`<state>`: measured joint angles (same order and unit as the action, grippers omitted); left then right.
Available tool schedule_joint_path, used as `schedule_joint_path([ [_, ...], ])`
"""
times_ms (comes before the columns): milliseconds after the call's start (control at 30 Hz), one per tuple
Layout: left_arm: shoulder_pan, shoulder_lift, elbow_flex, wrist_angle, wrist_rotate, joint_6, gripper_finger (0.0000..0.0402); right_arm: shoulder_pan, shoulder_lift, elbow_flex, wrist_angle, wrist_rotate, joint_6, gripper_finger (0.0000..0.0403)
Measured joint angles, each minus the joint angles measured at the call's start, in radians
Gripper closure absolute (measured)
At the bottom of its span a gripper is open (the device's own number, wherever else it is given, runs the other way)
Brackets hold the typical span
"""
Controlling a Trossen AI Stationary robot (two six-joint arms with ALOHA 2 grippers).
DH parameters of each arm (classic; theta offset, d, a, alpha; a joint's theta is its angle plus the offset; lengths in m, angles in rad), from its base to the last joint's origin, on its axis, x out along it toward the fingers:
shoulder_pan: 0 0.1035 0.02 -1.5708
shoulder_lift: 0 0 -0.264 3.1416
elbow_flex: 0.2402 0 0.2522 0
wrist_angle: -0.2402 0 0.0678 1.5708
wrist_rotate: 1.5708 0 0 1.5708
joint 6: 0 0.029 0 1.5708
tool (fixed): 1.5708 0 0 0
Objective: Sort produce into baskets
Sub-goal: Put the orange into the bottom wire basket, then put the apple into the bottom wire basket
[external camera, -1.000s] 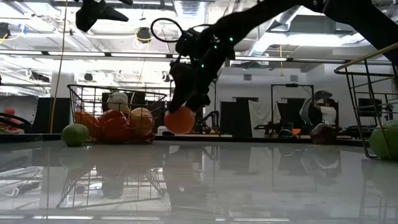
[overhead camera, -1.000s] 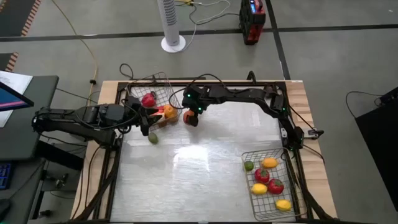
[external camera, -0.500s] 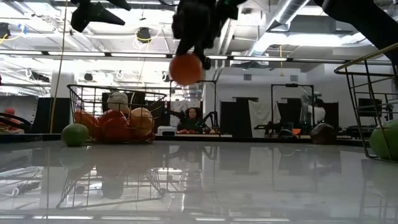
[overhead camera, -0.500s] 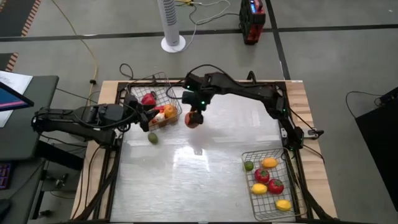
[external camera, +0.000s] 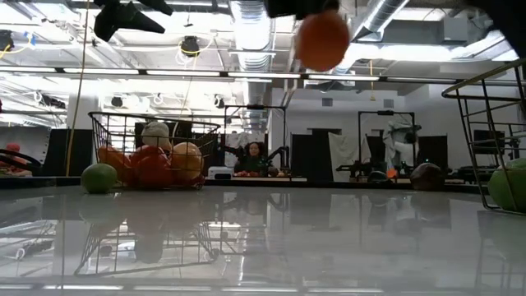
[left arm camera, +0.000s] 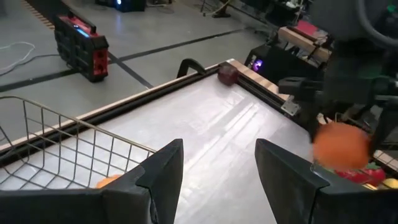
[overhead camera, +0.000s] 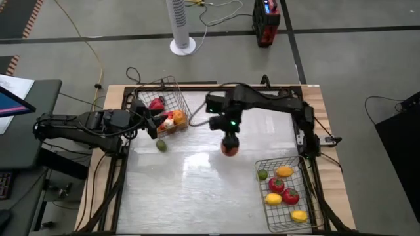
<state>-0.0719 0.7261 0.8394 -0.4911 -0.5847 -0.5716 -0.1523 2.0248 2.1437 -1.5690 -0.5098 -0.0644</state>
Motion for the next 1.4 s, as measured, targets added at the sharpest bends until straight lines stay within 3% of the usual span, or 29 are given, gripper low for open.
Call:
schedule_joint_path([
  [167, 0.0, 0.0, 0.0, 0.003, -0.012, 0.025, 0.0214, 0.061, -0.168, -0.206, -0.001, 0.042, 0.107, 0.0044],
  [500, 0.0, 0.017, 0.0, 0.007, -0.138, 0.114, 0.0214, 0.238, -0.515, -0.684, 0.026, 0.09, 0.415, 0.0044],
  [667, 0.0, 0.041, 0.0, 0.026, -0.156, 0.149, 0.0214, 0.323, -0.593, -0.841, 0.105, 0.088, 0.543, 0.0022],
  [833, 0.0, 0.045, 0.0, 0.044, -0.136, 0.145, 0.0214, 0.345, -0.6, -0.879, 0.095, 0.055, 0.573, 0.0011],
  [1067, 0.0, 0.039, 0.0, 0.042, -0.088, 0.122, 0.0214, 0.293, -0.674, -0.879, 0.089, 0.056, 0.572, 0.0008],
  [1200, 0.0, 0.039, 0.0, 0.044, -0.074, 0.105, 0.0214, 0.179, -0.782, -0.879, 0.093, 0.208, 0.609, 0.0009],
  [1400, 0.0, 0.039, 0.0, 0.045, -0.084, 0.1, 0.0214, -0.12, -0.928, -0.974, 0.155, 0.42, 0.635, 0.0022],
])
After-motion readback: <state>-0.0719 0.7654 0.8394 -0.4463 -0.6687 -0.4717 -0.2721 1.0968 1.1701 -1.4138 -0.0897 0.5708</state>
